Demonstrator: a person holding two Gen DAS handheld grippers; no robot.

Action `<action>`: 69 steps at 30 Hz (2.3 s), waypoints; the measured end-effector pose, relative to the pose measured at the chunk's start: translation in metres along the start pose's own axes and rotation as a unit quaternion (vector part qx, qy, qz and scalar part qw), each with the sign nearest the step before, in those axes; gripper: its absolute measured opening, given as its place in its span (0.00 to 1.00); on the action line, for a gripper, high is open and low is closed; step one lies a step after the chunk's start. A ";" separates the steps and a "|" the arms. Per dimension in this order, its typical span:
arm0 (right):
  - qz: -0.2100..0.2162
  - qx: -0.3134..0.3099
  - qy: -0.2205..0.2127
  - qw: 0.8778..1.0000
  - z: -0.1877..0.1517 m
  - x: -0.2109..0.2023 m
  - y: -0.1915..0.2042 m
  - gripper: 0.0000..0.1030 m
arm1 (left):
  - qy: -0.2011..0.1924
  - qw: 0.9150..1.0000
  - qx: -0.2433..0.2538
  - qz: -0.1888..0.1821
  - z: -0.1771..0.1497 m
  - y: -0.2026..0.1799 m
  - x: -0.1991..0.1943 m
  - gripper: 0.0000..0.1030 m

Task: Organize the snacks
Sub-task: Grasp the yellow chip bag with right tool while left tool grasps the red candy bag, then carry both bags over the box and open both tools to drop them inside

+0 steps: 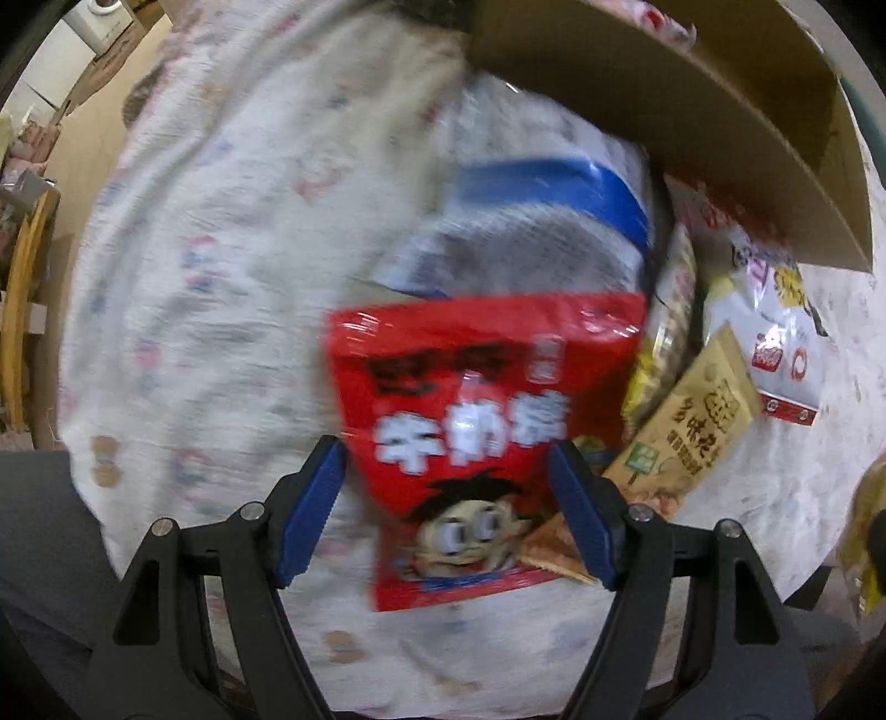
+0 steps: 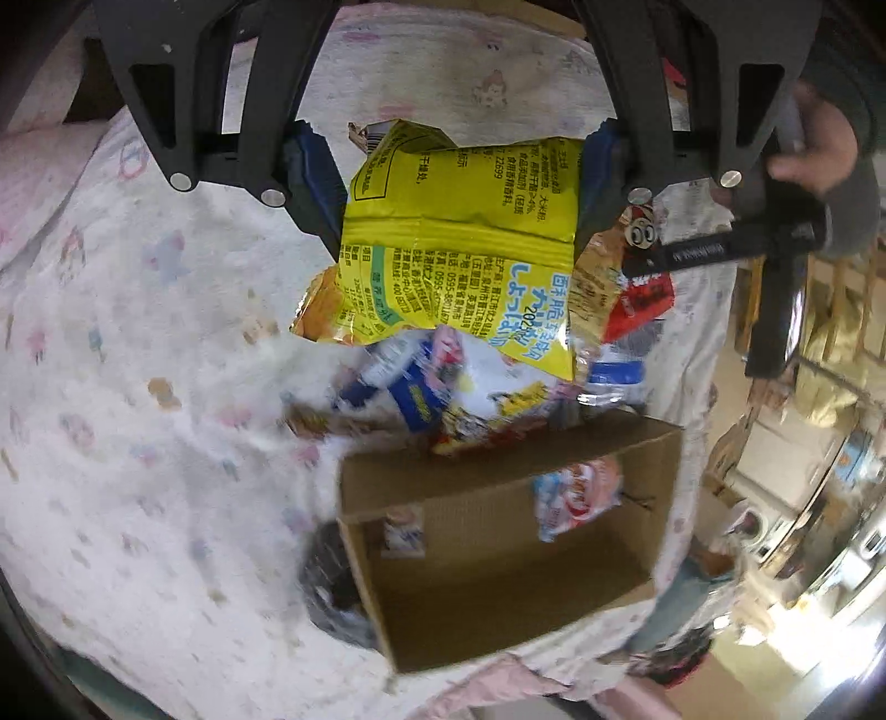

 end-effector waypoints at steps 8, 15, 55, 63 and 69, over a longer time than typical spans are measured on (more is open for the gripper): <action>0.019 0.002 -0.022 1.000 0.001 -0.007 0.001 0.70 | -0.005 0.999 0.040 0.028 -0.014 -0.025 0.013 0.85; 0.026 0.003 -0.028 0.999 0.002 -0.009 0.002 0.70 | -0.006 0.999 0.032 0.015 -0.015 -0.018 0.012 0.57; 0.008 -0.032 -0.045 0.998 0.005 -0.025 0.030 0.70 | -0.144 0.984 0.103 -0.035 0.000 0.021 -0.139 0.11; 0.004 -0.038 -0.054 0.998 0.021 -0.031 0.035 0.70 | -0.175 0.979 0.098 -0.039 0.022 0.011 -0.163 0.12; 0.003 -0.040 -0.064 0.997 0.040 -0.034 0.034 0.70 | -0.215 0.971 0.097 -0.049 0.044 -0.006 -0.192 0.12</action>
Point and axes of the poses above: each gripper's, at about its wrist camera, not at the fingertips, and x roughly the way its jaws point, y to its left, z to its top, the point moved 6 cm from there along x, roughly the way its jaws point, and after that the axes turned 11 degrees about -x, right-handed, at the moved point
